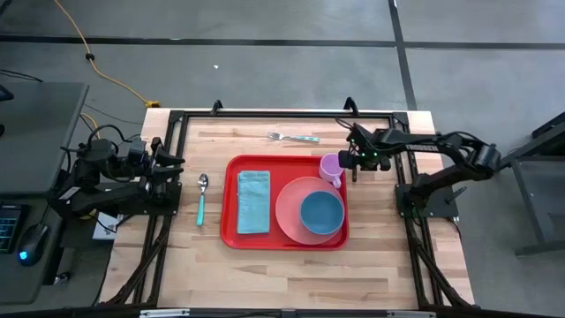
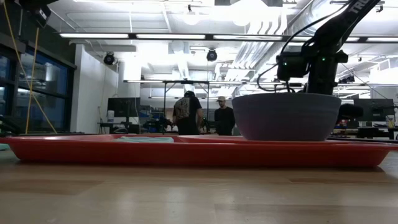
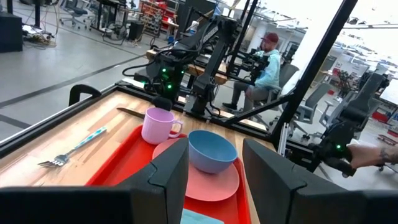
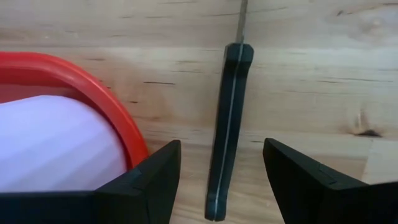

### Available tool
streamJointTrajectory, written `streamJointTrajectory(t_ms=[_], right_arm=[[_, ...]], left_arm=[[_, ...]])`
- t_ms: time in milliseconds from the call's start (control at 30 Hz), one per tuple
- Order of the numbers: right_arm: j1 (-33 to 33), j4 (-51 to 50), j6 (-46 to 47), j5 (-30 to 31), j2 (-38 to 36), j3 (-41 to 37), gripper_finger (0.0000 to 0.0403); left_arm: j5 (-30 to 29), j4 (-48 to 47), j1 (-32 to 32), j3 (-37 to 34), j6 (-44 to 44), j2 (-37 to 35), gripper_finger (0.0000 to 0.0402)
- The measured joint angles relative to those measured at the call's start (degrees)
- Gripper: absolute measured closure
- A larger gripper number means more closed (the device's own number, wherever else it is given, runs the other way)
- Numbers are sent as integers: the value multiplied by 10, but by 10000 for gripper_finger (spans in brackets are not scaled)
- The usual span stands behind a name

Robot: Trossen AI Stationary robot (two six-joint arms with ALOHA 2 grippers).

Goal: Set up tray
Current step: Put the black knife on the blue napkin to the left of the pink plate

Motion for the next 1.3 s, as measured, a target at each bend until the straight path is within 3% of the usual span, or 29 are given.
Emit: streamJointTrajectory(t_ms=[267, 800, 1300], right_arm=[[0, 13, 10, -4, 20, 0, 207], [0, 21, 15, 6, 21, 0, 305], [0, 21, 13, 14, 21, 1, 369]], left_arm=[[0, 0, 0, 0, 0, 0, 220], [0, 0, 0, 0, 0, 0, 220], [0, 0, 0, 0, 0, 0, 220]])
